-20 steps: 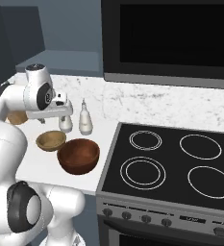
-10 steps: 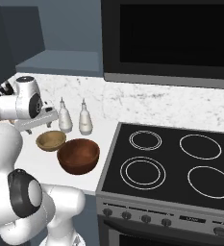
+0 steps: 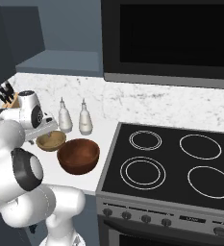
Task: Pick up the bowls on the counter and stack them on top of one another in the open cabinet. Place the smaller bowl on top of the larger bowl.
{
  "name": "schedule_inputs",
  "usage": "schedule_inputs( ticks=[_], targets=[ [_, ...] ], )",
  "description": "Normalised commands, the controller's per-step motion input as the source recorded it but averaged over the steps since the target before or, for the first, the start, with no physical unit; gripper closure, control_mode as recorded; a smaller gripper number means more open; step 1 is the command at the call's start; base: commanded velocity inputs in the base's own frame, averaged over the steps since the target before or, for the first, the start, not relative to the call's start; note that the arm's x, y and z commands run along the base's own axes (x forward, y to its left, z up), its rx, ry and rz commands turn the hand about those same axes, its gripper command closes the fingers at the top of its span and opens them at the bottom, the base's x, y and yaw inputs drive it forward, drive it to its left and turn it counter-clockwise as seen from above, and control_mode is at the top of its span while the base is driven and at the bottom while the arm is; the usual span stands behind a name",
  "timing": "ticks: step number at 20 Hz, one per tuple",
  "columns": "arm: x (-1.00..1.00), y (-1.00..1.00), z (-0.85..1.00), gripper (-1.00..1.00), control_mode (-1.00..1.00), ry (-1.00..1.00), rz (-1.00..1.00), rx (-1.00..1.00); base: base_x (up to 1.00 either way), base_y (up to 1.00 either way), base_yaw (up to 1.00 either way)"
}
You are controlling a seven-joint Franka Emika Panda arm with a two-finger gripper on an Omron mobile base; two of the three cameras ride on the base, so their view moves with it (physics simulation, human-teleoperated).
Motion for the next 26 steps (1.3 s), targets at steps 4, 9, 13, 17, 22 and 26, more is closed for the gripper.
schedule_inputs(
  ticks=[4,9,13,17,22,26],
  targets=[
    [0.03,0.16,-0.73,-1.0,-1.0,0.0,0.0,-0.01,0.0,0.0,0.0],
    [0.0,0.1,-0.34,-1.0,-1.0,-0.01,0.0,0.0,0.0,0.0,0.0],
    [0.05,0.09,-0.01,-1.0,-1.0,-0.01,0.0,0.0,0.0,0.0,0.0],
    [0.29,0.22,0.0,-1.0,-1.0,0.0,0.0,0.0,0.0,0.0,0.0],
    [0.21,0.17,0.0,-1.0,-1.0,0.0,0.0,0.0,0.0,0.0,0.0],
    [0.12,0.04,0.0,-1.0,-1.0,0.0,0.0,0.0,0.0,0.0,0.0]
  ],
)
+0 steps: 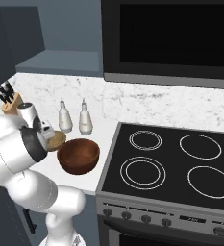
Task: Pick up the bowls on the counter and stack them on top of one another in the open cabinet. Place the smaller bowl on top of the larger bowl.
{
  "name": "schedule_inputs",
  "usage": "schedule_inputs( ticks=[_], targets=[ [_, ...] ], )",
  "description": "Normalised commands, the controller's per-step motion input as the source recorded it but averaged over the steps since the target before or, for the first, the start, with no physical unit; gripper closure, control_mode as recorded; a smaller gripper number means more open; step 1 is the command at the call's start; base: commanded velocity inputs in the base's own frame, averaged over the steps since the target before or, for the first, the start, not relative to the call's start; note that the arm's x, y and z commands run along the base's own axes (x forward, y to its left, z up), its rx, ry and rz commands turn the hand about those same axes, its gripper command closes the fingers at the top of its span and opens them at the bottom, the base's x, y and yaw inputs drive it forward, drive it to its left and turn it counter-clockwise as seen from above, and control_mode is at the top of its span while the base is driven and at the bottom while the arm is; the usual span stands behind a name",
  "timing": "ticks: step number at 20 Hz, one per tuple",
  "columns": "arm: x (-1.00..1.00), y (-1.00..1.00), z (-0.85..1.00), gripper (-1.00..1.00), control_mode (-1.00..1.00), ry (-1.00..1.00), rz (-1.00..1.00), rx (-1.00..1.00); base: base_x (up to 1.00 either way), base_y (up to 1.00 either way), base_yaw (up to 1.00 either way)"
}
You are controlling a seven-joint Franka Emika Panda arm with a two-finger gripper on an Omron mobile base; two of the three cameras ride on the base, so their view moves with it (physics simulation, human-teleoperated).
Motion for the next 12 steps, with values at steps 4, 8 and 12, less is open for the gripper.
schedule_inputs(
  ticks=[4,8,12],
  targets=[
    [0.08,0.0,-0.08,-1.0,-1.0,0.0,0.0,0.0,0.0,0.0,0.0],
    [0.22,0.0,-0.29,-1.0,-1.0,0.0,0.0,0.0,0.0,0.0,0.0],
    [0.15,0.0,-0.27,-1.0,-1.0,0.0,0.0,0.0,0.0,0.0,0.0]
  ],
)
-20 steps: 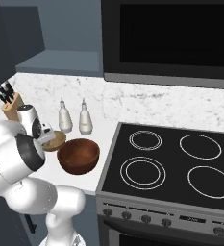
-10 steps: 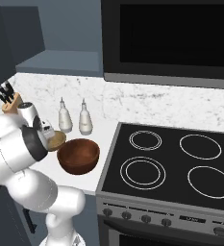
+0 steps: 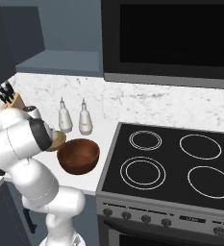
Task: Pick up the bowls on the counter and stack them on top of one another in the open cabinet. Place the smaller bowl on top of the larger bowl.
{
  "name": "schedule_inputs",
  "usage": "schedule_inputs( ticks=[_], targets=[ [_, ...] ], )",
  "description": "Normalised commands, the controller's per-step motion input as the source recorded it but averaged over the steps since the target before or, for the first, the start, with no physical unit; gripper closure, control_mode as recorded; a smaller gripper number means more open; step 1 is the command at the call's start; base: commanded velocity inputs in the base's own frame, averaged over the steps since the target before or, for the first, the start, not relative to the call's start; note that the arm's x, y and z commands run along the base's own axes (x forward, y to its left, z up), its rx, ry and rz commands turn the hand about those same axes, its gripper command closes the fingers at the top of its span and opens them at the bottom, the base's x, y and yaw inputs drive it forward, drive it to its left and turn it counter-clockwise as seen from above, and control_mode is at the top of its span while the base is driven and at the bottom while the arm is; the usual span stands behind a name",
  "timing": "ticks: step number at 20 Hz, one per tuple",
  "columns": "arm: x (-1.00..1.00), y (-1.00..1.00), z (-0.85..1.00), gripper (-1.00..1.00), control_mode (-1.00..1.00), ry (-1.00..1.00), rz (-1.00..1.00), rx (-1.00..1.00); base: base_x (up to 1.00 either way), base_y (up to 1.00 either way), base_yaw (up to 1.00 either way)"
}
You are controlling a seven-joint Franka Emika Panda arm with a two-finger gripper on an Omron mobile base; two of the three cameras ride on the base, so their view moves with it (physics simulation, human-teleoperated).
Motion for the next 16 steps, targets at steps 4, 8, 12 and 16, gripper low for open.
schedule_inputs(
  ticks=[4,8,12,16],
  targets=[
    [0.17,0.0,-0.22,-1.0,-1.0,0.0,0.0,0.0,0.0,0.0,0.0],
    [0.21,0.0,-0.14,-1.0,-1.0,0.0,0.0,0.0,0.0,0.0,0.0],
    [0.06,0.0,-0.04,-1.0,-1.0,0.0,0.0,0.0,0.0,0.0,0.0],
    [0.0,0.0,0.0,-1.0,-1.0,0.0,0.0,0.0,0.0,0.0,0.0]
  ],
)
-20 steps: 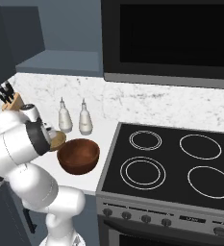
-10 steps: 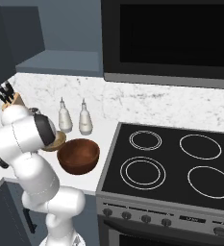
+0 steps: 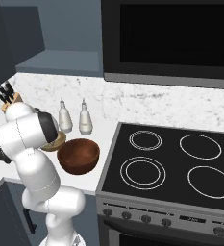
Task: Pick up the bowls on the counter and stack them on top of one another in the open cabinet. Place the smaller bowl on top of the larger bowl.
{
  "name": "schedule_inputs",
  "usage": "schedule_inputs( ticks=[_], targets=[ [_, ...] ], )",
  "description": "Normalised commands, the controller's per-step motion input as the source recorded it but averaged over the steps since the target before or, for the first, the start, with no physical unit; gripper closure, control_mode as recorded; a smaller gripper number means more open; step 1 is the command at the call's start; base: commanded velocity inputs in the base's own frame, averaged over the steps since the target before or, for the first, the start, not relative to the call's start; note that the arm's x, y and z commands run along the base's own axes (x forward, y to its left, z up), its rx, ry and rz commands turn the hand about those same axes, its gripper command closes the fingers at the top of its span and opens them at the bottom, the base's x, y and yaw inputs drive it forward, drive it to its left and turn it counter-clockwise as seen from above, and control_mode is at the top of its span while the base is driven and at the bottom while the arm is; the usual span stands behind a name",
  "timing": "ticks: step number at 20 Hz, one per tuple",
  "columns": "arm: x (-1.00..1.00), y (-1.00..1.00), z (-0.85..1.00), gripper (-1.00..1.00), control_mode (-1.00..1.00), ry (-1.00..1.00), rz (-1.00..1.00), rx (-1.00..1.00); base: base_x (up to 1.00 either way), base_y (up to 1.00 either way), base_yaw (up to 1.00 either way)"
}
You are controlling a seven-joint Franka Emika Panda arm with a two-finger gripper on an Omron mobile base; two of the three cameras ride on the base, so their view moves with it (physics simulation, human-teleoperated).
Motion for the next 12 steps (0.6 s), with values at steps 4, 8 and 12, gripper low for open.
schedule_inputs(
  ticks=[4,8,12],
  targets=[
    [0.0,0.0,0.0,1.0,-1.0,0.0,0.0,0.0,0.0,0.0,0.0],
    [0.0,0.0,0.0,1.0,-1.0,0.0,0.0,0.0,0.0,0.0,0.0],
    [-0.14,0.0,0.0,1.0,-1.0,-0.02,0.0,0.0,0.0,0.0,0.0]
  ],
)
